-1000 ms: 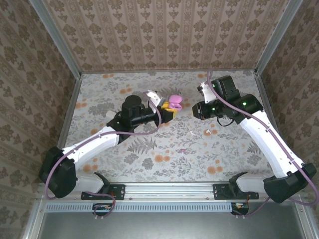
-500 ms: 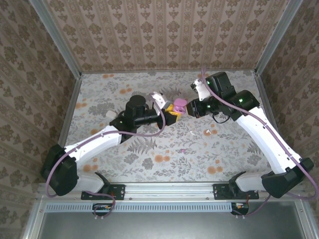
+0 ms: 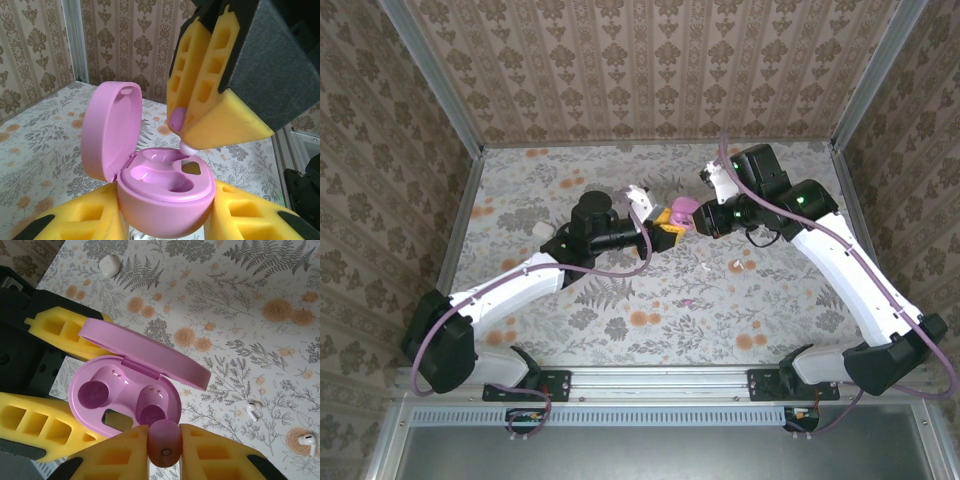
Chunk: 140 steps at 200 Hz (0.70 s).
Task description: Insert wireless bluetooth earbuds into charging case
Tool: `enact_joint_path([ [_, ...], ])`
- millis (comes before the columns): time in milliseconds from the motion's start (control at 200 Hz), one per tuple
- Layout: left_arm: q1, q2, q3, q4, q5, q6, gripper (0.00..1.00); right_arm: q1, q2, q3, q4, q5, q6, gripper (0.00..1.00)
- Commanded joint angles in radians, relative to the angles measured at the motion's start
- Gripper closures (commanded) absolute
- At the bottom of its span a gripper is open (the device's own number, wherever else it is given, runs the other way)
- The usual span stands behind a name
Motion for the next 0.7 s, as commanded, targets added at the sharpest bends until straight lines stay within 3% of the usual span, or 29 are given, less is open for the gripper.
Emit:
enact_joint_path([
  [0, -0.013, -0.026, 0.007, 0.046, 0.042, 0.035, 0.63, 0.007, 0.005, 0.031, -0.016, -0.007, -0.018, 0.79],
  [695, -0.02, -0.025, 0.005, 0.068, 0.025, 0.038, 0.63, 0.014, 0.009, 0.038, -0.053, -0.068, -0.077, 0.79],
])
